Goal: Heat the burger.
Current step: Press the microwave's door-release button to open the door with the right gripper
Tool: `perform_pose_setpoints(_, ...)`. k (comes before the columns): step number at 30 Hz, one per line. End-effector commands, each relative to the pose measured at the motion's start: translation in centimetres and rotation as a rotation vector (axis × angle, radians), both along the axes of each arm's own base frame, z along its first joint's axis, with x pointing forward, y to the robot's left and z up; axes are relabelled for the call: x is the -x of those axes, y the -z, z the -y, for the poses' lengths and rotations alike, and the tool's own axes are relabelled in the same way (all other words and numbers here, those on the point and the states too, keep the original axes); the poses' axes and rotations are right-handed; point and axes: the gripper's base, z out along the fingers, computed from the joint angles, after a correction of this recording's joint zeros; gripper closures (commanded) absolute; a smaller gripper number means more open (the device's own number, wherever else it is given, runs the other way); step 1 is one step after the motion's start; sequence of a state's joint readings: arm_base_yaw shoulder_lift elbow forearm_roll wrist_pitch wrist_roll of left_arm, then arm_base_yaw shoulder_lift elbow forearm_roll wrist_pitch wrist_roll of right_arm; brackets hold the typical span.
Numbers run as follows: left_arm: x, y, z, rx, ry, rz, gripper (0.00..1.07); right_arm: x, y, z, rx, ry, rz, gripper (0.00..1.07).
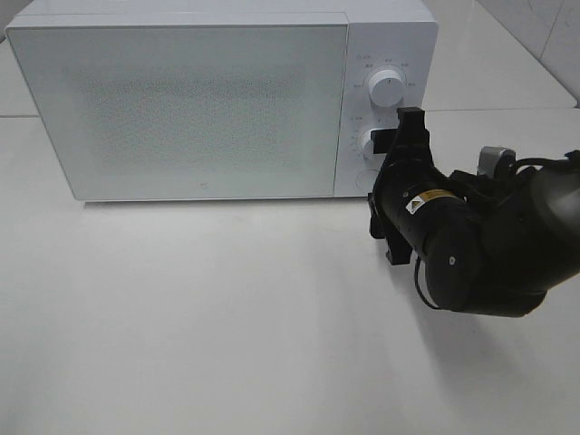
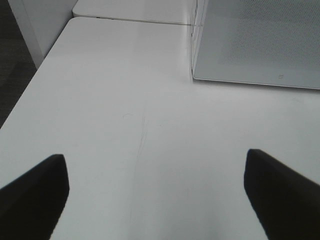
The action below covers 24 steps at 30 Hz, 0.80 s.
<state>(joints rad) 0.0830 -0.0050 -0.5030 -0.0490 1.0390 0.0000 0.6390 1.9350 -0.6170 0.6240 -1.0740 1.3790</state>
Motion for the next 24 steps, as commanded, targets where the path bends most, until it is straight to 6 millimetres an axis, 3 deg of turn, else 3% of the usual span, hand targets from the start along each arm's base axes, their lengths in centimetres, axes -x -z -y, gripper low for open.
perform_pose_setpoints(1, 0.3, 0.1, 0.0, 0.001, 0.006, 0.018, 0.20, 0.7, -0.8, 0.0, 0.108, -0.106, -0.025, 0.33)
perform_pose_setpoints(5, 0.3, 0.1, 0.0, 0.001, 0.006, 0.018, 0.20, 0.9, -1.3, 0.1, 0.237, -0.218, -0.074, 0.35)
perform_pose_setpoints(15, 0.3, 0.1, 0.0, 0.001, 0.006, 0.018, 0.20, 0.5, -3.7, 1.0, 0.762, -0.702, -0.219, 0.35)
perform_pose_setpoints(24, 0.3, 0.1, 0.0, 0.001, 0.006, 0.018, 0.20, 0.9, -4.4, 0.7, 1.036, -1.007, -0.288, 0.34)
